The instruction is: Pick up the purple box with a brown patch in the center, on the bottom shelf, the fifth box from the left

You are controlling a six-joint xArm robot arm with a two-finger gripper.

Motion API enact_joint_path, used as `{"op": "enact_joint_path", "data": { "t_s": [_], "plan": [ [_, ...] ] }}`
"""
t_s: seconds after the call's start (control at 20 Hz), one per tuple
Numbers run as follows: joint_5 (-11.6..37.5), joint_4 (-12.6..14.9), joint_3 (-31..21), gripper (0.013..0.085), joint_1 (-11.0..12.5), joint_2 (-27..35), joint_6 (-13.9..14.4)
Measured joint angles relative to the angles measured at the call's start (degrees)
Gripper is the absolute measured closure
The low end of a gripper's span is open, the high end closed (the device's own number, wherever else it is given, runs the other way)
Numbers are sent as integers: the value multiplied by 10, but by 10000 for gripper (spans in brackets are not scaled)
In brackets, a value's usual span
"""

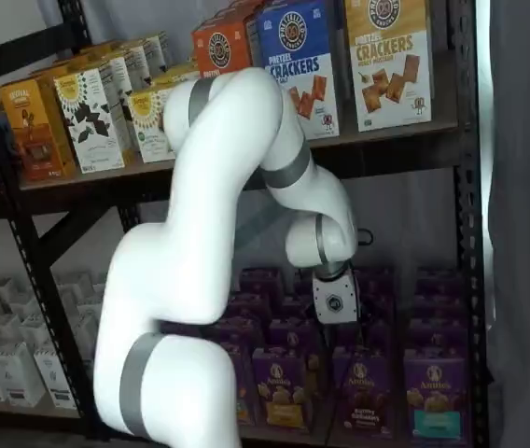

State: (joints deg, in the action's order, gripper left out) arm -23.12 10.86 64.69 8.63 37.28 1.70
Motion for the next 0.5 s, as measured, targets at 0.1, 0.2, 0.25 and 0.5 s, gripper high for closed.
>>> {"op": "enact_joint_path", "data": {
  "t_s": [0.1,0.2,0.25,0.5],
  "plan": [
    [-7,-1,13,130,-1,8,-1],
    [-14,-4,25,130,-1,15,-3],
    [-15,-6,30,130,-2,18,-5],
    [-28,-14,62,130,-3,38,-12]
  ]
}}
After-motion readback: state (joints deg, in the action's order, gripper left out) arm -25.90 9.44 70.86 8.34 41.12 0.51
